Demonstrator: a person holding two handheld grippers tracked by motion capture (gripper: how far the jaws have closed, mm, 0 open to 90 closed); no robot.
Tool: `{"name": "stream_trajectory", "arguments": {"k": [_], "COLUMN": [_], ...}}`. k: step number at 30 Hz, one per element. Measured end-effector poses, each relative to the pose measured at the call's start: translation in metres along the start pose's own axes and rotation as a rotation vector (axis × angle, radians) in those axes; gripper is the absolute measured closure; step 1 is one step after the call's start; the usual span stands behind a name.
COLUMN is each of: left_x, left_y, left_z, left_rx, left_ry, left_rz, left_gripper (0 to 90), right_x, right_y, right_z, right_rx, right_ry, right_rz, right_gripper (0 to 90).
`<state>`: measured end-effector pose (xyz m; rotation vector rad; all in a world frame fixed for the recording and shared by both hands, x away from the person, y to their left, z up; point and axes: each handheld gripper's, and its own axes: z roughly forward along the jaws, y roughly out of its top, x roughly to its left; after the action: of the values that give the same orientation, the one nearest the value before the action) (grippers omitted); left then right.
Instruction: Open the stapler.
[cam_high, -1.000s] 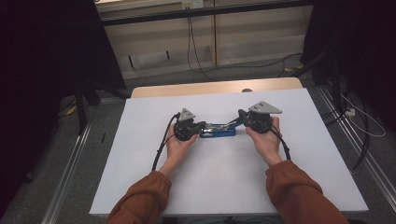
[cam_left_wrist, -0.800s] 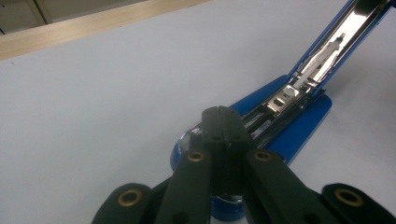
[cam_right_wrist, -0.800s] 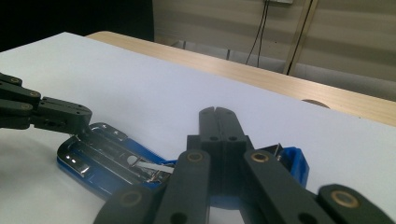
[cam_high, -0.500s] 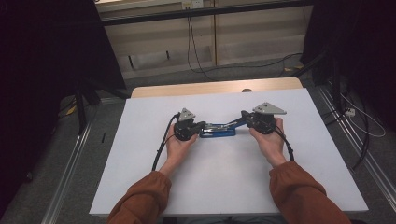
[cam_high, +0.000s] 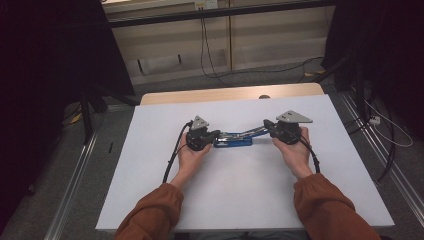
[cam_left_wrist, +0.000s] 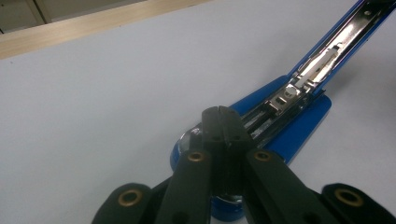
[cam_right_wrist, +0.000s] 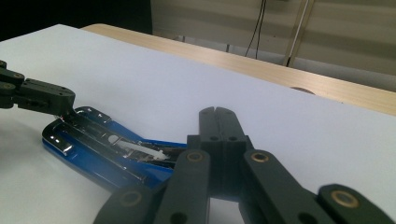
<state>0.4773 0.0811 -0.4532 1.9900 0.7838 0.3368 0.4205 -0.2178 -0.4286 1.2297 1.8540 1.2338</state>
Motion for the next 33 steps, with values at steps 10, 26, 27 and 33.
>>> {"name": "stream_trajectory", "arguments": {"k": [10,26,27,33], "left_x": [0.000,0.000,0.000,0.000], "left_y": [0.000,0.000,0.000,0.000], "left_z": [0.000,0.000,0.000,0.000], "left_rx": [-0.001,-0.001,-0.002,-0.001], "left_ry": [0.000,0.005,0.004,0.003], "left_rz": [0.001,0.006,0.006,0.003], "left_gripper": [90.0,90.0,90.0,90.0], "right_x": [-0.006,-0.011,-0.013,-0.013], "right_y": [-0.005,-0.015,-0.016,-0.017], "right_z": [-0.002,0.003,0.003,0.005], "right_rx": [0.022,0.059,0.065,0.069], "right_ry": [0.004,-0.007,-0.006,-0.004], "right_rz": [-0.010,-0.018,-0.014,-0.016], "right_gripper": [90.0,90.0,90.0,90.0]}}
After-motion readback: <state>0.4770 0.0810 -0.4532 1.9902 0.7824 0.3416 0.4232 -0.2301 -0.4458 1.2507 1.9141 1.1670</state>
